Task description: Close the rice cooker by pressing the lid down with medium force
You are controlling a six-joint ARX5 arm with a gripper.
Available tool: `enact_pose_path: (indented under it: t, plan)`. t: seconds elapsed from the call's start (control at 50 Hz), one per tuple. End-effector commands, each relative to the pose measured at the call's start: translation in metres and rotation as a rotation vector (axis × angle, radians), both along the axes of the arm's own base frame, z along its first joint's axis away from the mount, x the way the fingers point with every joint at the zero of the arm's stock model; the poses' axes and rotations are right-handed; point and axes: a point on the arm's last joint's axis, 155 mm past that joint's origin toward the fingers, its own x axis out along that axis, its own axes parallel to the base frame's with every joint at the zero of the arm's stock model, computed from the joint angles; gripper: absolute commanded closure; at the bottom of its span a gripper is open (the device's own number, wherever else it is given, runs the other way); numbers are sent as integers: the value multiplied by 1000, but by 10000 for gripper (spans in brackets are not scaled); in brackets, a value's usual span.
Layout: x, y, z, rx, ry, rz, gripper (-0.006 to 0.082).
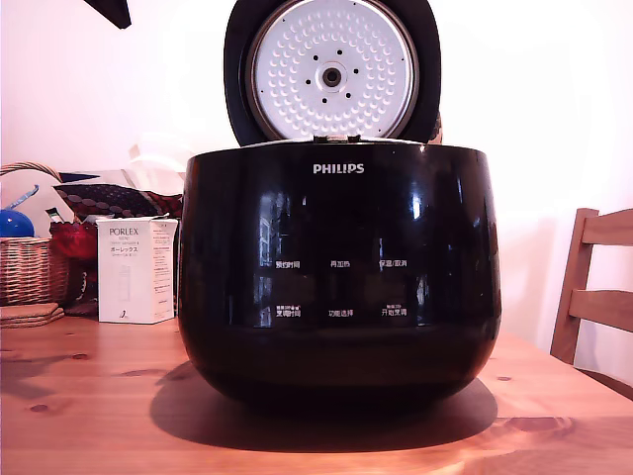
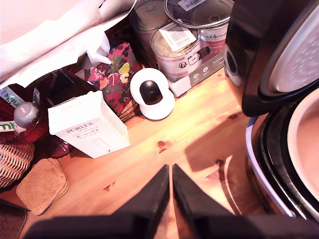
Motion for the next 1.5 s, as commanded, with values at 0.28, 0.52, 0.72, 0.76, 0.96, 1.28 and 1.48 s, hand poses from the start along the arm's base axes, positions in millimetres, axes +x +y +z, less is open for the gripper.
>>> enact_pose_path:
  t: [0.28, 0.52, 0.72, 0.76, 0.96, 1.28, 1.48]
  plan:
    - [19, -11, 88, -54, -298, -54, 787]
    - [16, -24, 146, -136, -441, -121, 787]
    - [23, -31, 168, -167, -474, -161, 787]
    - [26, -33, 169, -169, -472, -166, 787]
    - [43, -47, 160, -177, -423, -207, 788]
    - [70, -72, 130, -199, -324, -279, 788]
    - [78, -90, 112, -214, -280, -325, 788]
